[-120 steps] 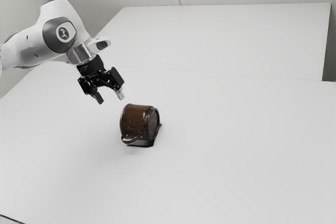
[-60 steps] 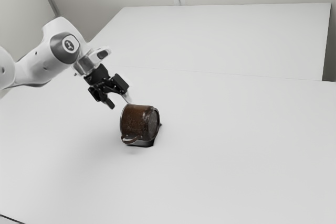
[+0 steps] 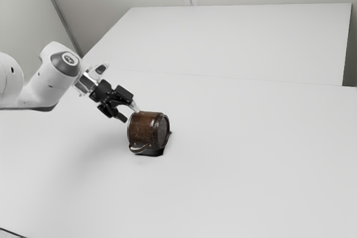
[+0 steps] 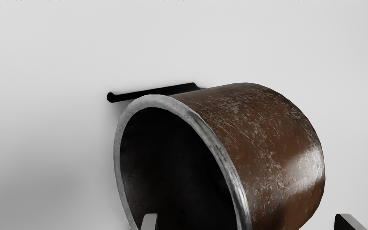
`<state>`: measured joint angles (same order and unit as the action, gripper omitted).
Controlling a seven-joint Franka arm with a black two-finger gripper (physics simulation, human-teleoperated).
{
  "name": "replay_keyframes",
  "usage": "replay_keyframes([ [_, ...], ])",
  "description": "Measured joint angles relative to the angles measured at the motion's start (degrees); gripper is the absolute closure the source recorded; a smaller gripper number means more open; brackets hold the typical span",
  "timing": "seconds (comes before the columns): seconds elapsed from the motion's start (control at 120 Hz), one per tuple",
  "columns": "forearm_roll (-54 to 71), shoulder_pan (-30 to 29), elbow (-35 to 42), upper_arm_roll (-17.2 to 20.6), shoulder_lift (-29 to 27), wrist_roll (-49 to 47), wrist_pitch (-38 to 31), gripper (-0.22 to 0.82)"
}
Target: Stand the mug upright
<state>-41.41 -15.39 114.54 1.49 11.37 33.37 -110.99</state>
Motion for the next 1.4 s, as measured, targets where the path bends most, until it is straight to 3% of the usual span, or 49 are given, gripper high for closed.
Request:
replay_keyframes([
  [0.558, -20.02, -1.13, 1.88, 0.12, 4.04, 16.79, 2.85, 0.01],
  [0.625, -21.64, -1.14, 2.08, 0.19, 4.06, 18.27, 3.64, 0.09],
  [0.8, -23.61, -1.14, 2.18, 0.51, 4.0, 21.45, 4.81, 0.47],
  [0.9, -23.96, -1.18, 2.45, 1.05, 3.79, 22.9, 4.96, 0.61],
  [1.133, -24.07, -1.16, 3.91, 1.4, 2.14, 25.43, 3.98, 0.72],
  [1.4, -22.85, 1.46, 5.78, 1.36, -7.39, 26.93, 3.04, 0.76],
])
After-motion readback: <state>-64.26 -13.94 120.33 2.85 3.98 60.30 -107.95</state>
